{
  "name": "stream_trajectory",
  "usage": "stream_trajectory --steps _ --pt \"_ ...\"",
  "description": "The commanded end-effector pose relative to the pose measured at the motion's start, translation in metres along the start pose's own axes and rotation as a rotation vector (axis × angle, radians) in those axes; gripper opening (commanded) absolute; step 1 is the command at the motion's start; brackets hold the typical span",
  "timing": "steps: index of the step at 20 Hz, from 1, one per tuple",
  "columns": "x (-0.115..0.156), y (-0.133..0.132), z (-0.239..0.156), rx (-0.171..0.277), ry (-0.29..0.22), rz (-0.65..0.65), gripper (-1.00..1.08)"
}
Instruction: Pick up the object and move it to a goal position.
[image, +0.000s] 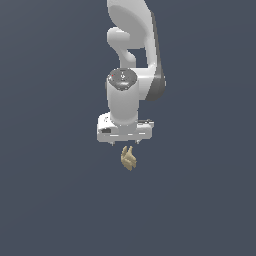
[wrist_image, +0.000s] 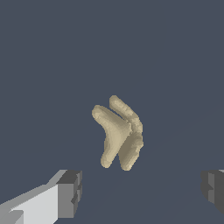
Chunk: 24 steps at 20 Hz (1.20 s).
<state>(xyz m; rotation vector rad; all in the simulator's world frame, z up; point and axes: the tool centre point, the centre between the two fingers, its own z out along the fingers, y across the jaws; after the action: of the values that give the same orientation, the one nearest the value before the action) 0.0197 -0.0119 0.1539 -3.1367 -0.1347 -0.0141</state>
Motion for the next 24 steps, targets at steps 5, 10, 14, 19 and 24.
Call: stream_trajectory --steps 5,10,14,19,24 --pt "0.015 -0.006 0.021 -0.002 -0.007 -0.125 1.00" --pt "0.021 -0.008 0.029 -0.001 -0.009 -0.173 1.00" --pt "0.021 -0.008 0.030 -0.001 -0.010 -0.176 1.00" --pt "0.020 -0.008 0.039 -0.001 -0.010 -0.176 1.00" --pt "0.020 -0.008 0.065 -0.001 -0.009 -0.180 1.00"
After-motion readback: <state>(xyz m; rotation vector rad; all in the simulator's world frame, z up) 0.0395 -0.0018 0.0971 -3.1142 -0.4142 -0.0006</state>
